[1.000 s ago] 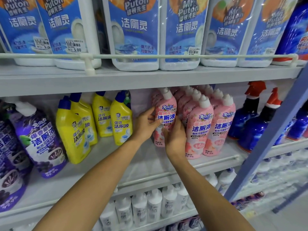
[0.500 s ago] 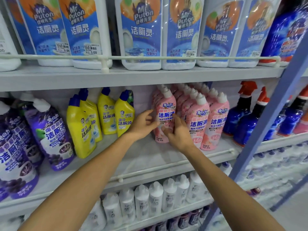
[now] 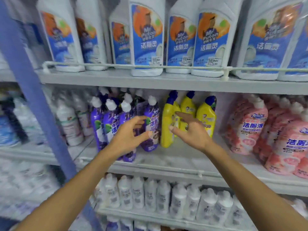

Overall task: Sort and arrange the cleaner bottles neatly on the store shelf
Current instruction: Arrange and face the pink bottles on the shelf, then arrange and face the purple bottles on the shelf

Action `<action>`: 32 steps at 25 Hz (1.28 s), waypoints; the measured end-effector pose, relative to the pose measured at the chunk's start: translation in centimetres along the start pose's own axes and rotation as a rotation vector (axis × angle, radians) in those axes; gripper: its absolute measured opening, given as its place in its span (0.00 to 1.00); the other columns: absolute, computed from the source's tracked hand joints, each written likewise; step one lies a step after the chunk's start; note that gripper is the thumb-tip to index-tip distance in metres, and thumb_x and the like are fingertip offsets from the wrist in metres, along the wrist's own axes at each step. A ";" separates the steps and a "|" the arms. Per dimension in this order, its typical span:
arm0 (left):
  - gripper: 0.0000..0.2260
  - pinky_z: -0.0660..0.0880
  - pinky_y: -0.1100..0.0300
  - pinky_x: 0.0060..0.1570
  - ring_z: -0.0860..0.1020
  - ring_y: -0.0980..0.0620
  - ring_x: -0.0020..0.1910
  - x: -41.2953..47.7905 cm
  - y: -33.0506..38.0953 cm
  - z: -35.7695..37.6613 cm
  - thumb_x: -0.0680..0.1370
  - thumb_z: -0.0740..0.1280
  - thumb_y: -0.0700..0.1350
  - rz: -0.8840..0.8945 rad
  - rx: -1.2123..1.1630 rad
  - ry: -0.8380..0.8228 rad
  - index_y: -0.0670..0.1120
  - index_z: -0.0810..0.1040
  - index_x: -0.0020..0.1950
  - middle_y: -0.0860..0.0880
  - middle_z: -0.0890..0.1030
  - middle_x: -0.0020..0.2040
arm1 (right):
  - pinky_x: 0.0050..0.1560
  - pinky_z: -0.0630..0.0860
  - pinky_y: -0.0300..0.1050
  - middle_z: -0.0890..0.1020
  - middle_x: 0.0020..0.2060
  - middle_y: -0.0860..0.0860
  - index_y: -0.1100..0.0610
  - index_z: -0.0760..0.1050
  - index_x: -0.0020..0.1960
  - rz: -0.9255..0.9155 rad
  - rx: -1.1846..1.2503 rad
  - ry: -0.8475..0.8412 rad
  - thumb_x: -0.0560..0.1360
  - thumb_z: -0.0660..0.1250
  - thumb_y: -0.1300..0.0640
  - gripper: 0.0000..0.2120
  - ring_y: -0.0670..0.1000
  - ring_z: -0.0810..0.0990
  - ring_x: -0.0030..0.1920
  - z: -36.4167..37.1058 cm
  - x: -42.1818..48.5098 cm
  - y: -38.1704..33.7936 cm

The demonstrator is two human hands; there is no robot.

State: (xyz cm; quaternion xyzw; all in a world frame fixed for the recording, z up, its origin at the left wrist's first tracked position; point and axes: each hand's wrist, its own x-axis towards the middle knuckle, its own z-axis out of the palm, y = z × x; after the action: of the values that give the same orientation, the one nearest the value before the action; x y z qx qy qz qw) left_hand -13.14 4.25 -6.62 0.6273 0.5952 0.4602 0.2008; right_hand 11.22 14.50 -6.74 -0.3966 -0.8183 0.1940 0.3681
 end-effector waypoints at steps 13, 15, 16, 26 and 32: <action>0.27 0.79 0.52 0.54 0.81 0.50 0.52 -2.1 -3.3 -8.1 0.73 0.77 0.41 -0.166 0.057 0.279 0.45 0.73 0.70 0.57 0.77 0.49 | 0.67 0.76 0.54 0.76 0.68 0.49 0.50 0.62 0.76 -0.015 0.263 -0.091 0.69 0.80 0.42 0.43 0.53 0.76 0.67 12.2 4.0 -10.4; 0.24 0.80 0.50 0.52 0.82 0.48 0.51 -1.1 -4.1 -7.4 0.72 0.78 0.43 -0.168 0.095 0.324 0.47 0.74 0.65 0.55 0.80 0.49 | 0.64 0.79 0.54 0.77 0.65 0.46 0.45 0.62 0.74 0.003 0.322 -0.062 0.67 0.80 0.41 0.43 0.52 0.79 0.64 12.4 3.6 -10.0; 0.22 0.79 0.50 0.50 0.82 0.49 0.49 -0.7 -4.4 -7.1 0.72 0.78 0.45 -0.184 0.135 0.342 0.49 0.74 0.62 0.54 0.81 0.48 | 0.61 0.80 0.55 0.79 0.63 0.45 0.43 0.63 0.73 0.004 0.328 -0.037 0.66 0.80 0.40 0.42 0.50 0.81 0.61 12.3 3.4 -9.7; 0.14 0.82 0.50 0.49 0.83 0.55 0.46 -0.3 -3.9 -2.8 0.72 0.79 0.50 -0.067 0.023 0.220 0.49 0.82 0.55 0.55 0.85 0.47 | 0.55 0.82 0.49 0.82 0.56 0.41 0.44 0.68 0.72 0.005 0.234 0.101 0.67 0.81 0.44 0.38 0.43 0.83 0.53 6.6 0.1 -6.9; 0.13 0.78 0.63 0.39 0.81 0.62 0.38 2.2 -0.9 3.2 0.72 0.78 0.51 -0.016 0.021 0.156 0.50 0.80 0.52 0.56 0.84 0.41 | 0.48 0.76 0.27 0.79 0.49 0.32 0.48 0.68 0.73 0.054 0.166 0.156 0.71 0.80 0.52 0.34 0.32 0.80 0.48 2.6 -0.2 -2.4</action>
State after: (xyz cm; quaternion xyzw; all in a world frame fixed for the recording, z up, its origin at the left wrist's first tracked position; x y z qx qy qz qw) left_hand -11.32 7.49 -8.23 0.5870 0.6188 0.4997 0.1510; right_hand 8.14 12.79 -7.06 -0.4007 -0.7572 0.2395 0.4569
